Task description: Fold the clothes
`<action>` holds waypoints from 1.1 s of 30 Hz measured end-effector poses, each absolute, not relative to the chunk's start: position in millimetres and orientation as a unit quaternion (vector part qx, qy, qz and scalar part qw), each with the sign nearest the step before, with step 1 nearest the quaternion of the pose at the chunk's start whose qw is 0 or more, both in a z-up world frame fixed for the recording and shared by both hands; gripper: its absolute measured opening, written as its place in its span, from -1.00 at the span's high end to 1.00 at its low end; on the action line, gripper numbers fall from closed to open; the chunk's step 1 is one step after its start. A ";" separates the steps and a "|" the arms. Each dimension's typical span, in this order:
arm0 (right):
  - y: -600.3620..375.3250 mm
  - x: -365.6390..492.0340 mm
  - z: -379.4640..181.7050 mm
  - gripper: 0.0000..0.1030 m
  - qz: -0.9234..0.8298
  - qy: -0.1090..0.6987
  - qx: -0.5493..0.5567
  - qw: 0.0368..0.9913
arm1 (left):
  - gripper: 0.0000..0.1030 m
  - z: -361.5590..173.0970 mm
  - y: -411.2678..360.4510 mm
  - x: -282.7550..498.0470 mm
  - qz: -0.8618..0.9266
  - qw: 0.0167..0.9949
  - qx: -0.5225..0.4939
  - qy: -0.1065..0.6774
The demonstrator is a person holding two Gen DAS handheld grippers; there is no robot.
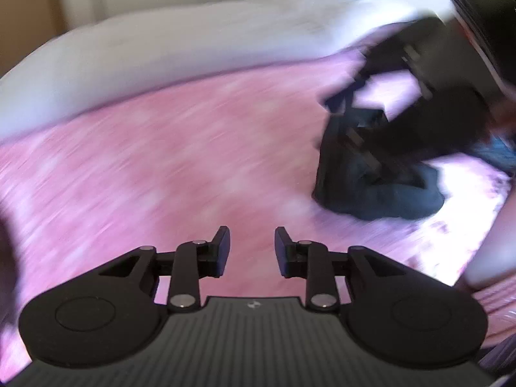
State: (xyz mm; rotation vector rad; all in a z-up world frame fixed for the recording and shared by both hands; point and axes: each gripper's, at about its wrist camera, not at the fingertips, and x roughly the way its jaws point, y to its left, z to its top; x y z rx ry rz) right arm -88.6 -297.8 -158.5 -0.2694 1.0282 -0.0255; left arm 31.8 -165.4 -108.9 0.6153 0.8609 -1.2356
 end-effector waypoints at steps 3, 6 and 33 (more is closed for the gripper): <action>-276.1 -87.5 -178.6 -0.06 0.007 0.505 -0.097 0.858 | 0.34 -118.3 -146.3 62.1 -0.528 0.697 0.282 0.394; -282.7 -97.2 -196.0 -0.17 -0.024 0.535 -0.059 0.842 | 0.22 -129.2 -150.4 77.9 -0.539 0.683 0.296 0.395; -737.0 -257.0 -365.0 -0.54 -0.197 0.570 0.163 0.781 | 0.91 -238.3 -376.1 -16.9 -0.529 0.671 0.299 0.426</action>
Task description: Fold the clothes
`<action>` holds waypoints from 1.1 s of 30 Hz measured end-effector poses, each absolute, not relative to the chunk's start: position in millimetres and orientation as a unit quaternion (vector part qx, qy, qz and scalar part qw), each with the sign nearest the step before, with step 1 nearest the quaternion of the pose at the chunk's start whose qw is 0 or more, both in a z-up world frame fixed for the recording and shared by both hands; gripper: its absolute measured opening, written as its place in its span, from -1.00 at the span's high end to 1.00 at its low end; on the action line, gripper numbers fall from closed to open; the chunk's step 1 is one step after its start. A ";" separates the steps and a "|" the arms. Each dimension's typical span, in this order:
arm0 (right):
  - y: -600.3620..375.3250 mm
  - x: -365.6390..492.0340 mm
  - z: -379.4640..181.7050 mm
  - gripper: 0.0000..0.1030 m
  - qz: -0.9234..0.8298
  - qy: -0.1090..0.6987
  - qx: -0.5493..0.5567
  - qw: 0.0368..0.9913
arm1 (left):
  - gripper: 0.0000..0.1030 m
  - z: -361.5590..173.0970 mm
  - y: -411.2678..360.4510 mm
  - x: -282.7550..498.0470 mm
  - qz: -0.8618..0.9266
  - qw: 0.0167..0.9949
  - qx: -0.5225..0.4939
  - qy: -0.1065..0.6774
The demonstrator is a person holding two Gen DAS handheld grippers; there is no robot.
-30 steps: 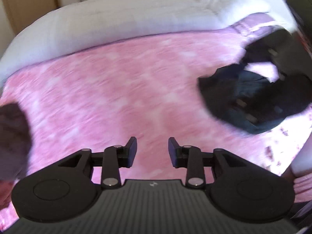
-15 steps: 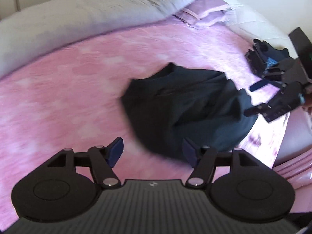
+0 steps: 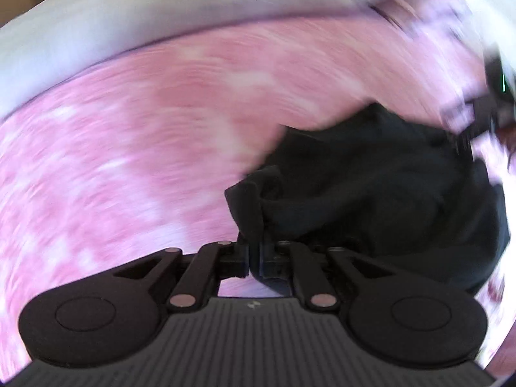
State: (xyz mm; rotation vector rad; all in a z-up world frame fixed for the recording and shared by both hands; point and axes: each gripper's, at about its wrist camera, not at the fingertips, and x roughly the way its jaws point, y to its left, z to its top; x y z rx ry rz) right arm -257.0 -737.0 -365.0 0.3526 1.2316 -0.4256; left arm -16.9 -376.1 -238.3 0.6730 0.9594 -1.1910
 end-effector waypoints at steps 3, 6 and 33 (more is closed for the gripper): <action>-747.1 -265.5 -360.6 0.92 -0.199 0.552 0.217 0.780 | 0.91 -218.8 -345.6 7.8 -0.515 0.688 0.269 0.435; -748.6 -270.9 -318.7 0.92 -0.210 0.516 0.204 0.805 | 0.91 -197.9 -329.9 23.2 -0.520 0.698 0.245 0.427; -541.5 -142.0 -335.0 -0.23 -0.065 0.494 -0.035 0.867 | 0.33 -244.0 -389.4 -23.0 -0.575 0.642 0.369 0.349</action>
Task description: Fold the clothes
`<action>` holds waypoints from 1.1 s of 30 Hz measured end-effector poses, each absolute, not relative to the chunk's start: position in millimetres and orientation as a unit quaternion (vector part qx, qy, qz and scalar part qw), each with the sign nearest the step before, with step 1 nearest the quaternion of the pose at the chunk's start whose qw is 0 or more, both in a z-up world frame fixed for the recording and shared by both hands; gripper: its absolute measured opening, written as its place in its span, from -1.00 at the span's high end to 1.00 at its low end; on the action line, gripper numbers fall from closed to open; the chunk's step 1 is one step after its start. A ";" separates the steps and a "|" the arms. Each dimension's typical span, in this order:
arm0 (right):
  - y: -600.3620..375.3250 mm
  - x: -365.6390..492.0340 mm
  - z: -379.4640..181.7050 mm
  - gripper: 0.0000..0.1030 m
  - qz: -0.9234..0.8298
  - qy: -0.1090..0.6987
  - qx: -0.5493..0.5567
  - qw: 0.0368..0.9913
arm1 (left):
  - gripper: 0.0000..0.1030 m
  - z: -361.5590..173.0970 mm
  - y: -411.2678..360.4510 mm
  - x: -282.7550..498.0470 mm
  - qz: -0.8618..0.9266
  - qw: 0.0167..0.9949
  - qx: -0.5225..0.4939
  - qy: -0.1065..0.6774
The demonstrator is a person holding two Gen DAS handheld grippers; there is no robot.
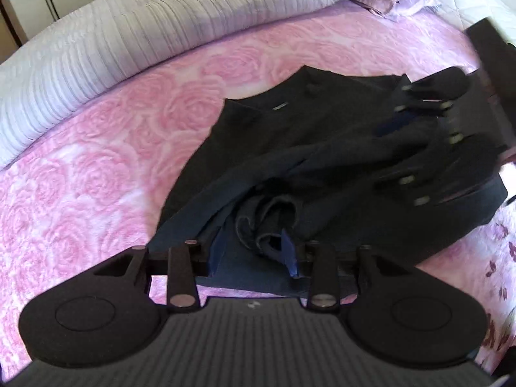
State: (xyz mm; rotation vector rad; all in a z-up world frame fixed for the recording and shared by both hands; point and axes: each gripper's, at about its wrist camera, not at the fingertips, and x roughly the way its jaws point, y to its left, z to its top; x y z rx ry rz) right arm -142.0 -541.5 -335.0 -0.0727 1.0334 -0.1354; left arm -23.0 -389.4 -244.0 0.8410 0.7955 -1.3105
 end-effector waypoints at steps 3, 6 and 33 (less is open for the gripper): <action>-541.1 -112.1 -352.4 0.53 -0.061 0.504 -0.062 0.859 | 0.33 -244.2 -386.3 -14.0 -0.566 0.646 0.373 0.351; -553.4 -118.5 -339.3 0.85 -0.054 0.510 -0.045 0.857 | 0.31 -245.1 -387.4 -7.8 -0.564 0.647 0.381 0.344; -656.4 -342.8 -268.5 0.03 -0.433 0.443 0.264 0.739 | 0.22 -280.5 -495.6 -165.0 -0.735 0.460 0.473 0.158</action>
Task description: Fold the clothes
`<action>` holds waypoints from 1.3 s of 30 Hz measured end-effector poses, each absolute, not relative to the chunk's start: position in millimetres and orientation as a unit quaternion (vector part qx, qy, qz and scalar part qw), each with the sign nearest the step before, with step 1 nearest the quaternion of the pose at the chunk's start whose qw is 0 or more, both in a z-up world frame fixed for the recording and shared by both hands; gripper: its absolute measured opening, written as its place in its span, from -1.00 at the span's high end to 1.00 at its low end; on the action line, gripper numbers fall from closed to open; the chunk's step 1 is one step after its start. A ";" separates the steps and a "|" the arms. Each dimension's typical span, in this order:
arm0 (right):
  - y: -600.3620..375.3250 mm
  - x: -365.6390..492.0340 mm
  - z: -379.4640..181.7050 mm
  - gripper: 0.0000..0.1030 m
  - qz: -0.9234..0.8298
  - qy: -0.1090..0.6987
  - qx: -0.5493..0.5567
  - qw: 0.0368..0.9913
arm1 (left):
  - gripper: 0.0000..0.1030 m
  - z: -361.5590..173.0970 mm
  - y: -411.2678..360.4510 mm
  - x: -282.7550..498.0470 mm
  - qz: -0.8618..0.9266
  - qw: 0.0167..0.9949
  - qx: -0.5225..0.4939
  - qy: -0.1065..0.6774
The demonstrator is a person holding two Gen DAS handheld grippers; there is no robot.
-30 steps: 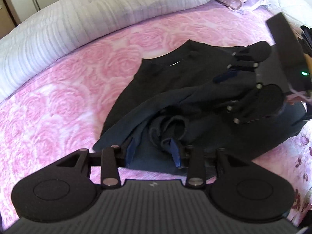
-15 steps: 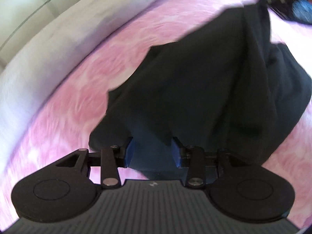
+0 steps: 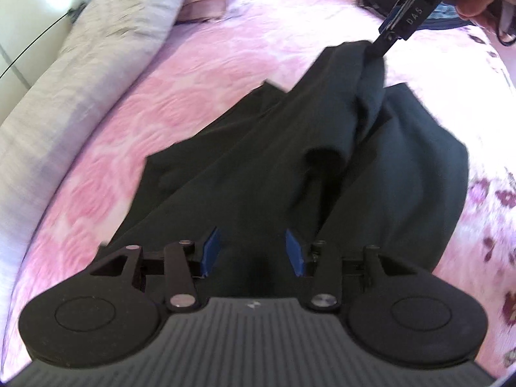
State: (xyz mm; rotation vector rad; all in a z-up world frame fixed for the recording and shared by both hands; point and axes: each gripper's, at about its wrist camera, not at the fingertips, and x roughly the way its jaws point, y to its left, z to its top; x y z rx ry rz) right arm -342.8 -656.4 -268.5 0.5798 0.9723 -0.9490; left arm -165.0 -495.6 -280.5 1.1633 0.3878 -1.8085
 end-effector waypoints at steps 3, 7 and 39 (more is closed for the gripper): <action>-639.1 -358.3 -251.1 0.03 -0.444 0.381 0.331 0.740 | 0.22 -288.8 -509.4 -182.1 -0.748 0.444 0.464 0.167; -628.6 -342.7 -244.7 -0.19 -0.385 0.294 0.431 0.761 | 0.22 -294.3 -515.4 -203.6 -0.770 0.418 0.449 0.176; -657.9 -550.4 -225.2 0.94 -0.511 0.331 0.426 0.669 | -0.06 -270.1 -567.6 -362.2 -0.826 0.330 0.443 0.106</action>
